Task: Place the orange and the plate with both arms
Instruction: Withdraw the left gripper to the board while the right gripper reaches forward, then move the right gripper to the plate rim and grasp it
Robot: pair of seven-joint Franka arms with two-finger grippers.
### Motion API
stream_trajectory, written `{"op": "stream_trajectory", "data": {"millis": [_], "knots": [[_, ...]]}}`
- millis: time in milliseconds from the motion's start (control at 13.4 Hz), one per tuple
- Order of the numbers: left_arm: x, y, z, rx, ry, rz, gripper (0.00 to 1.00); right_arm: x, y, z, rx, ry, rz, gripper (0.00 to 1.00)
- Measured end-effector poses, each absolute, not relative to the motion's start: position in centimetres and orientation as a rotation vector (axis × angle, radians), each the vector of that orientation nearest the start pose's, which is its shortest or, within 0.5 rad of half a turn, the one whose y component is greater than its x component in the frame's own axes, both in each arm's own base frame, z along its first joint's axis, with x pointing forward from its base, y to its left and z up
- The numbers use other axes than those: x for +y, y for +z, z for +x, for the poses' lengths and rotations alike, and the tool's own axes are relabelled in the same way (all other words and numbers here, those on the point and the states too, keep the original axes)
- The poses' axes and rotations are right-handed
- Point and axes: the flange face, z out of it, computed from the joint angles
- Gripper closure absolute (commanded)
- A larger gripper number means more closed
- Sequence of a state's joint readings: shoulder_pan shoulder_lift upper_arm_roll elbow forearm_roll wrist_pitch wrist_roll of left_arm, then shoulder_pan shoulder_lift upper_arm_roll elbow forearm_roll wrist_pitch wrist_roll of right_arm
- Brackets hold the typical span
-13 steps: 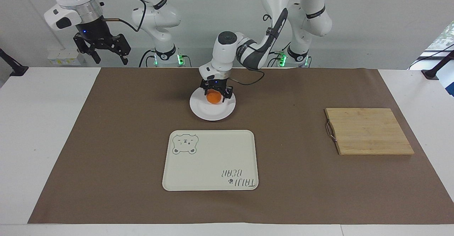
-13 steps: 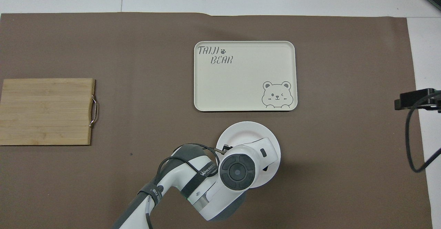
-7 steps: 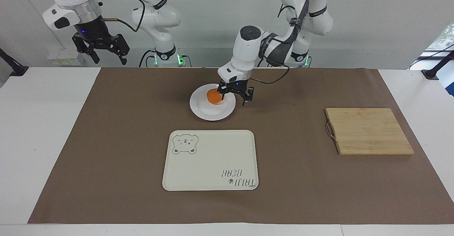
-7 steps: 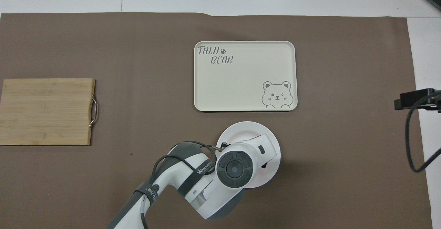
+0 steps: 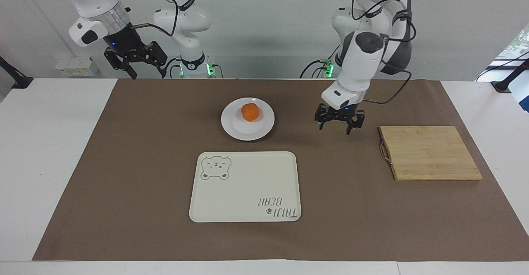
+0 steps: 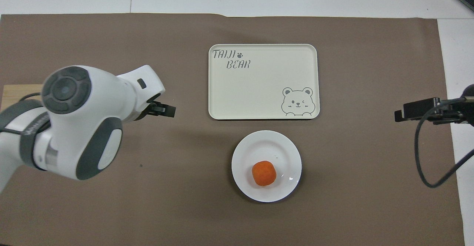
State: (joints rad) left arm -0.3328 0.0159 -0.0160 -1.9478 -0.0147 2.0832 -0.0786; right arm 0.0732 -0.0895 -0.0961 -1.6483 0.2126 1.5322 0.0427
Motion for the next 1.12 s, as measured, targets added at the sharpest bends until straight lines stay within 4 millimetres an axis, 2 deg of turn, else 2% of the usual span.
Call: {"op": "stream_trajectory", "data": {"millis": [149, 374, 523, 673, 822, 1121], "knots": [[-15.9, 52.6, 53.6, 0.420, -0.170, -3.139, 0.00, 1.4, 61.8, 52.3, 0.070, 0.081, -2.858, 0.00], [-13.4, 59.2, 53.4, 0.402, -0.159, -3.137, 0.00, 1.6, 57.4, 52.6, 0.019, 0.114, -2.765, 0.00], [-11.3, 62.0, 53.6, 0.355, -0.144, -3.140, 0.00, 1.2, 54.1, 52.5, 0.004, 0.127, -2.707, 0.00], [-8.7, 62.9, 54.2, 0.351, -0.093, -3.137, 0.00, 1.2, 50.8, 52.0, -0.008, 0.156, -2.646, 0.00], [-7.0, 62.8, 55.1, 0.364, -0.065, -3.134, 0.00, 1.4, 47.1, 51.3, -0.029, 0.161, -2.602, 0.00], [-6.5, 62.4, 55.5, 0.370, -0.042, -3.134, 0.00, 1.7, 40.6, 49.2, -0.059, 0.167, -2.531, 0.00]]}}
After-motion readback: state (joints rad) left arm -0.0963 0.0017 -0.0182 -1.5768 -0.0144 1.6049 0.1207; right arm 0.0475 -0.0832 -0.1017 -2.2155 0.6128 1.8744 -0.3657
